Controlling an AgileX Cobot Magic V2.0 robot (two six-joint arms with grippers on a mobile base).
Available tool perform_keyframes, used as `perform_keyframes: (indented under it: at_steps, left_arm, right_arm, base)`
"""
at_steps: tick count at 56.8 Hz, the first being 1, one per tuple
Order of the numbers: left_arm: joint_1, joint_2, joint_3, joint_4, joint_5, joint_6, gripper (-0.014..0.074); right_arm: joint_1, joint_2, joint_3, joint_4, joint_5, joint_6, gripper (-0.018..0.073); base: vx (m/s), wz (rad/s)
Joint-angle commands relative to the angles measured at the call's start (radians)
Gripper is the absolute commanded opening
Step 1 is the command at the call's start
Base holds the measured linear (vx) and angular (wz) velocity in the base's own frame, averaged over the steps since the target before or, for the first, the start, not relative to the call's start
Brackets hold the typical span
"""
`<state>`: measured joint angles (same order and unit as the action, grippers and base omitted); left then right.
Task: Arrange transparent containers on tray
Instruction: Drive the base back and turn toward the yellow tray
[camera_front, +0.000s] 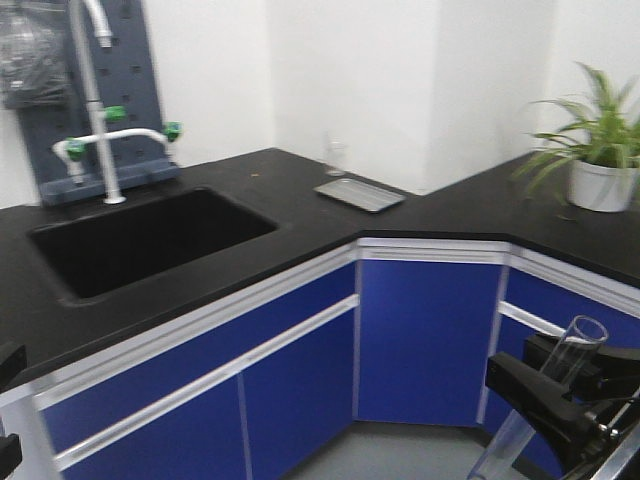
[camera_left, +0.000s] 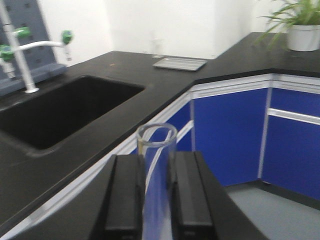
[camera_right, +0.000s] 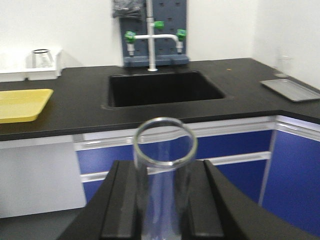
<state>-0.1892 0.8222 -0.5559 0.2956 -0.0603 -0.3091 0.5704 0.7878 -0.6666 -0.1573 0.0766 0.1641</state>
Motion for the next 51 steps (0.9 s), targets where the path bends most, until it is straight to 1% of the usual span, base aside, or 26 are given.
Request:
perform_keyframes:
  at_steps: [1,24,51]
  left_arm:
    - [-0.006,-0.010,-0.028,-0.009,-0.082,-0.002,0.0062]
    - [-0.006,-0.010,-0.028,-0.009,-0.082,-0.002,0.0062]
    - [-0.006,-0.010,-0.028,-0.009,-0.082,-0.002,0.0062]
  right_arm:
    - [-0.004,-0.009,-0.030,-0.008,-0.082,-0.006,-0.0011]
    - [-0.004,-0.009,-0.030,-0.008,-0.082,-0.006,-0.0011]
    - [-0.004,-0.009,-0.030,-0.008,-0.082,-0.006,-0.0011]
  base:
    - [0.00,0.58]
    - [0.05,0.48]
    - [0.12,0.45]
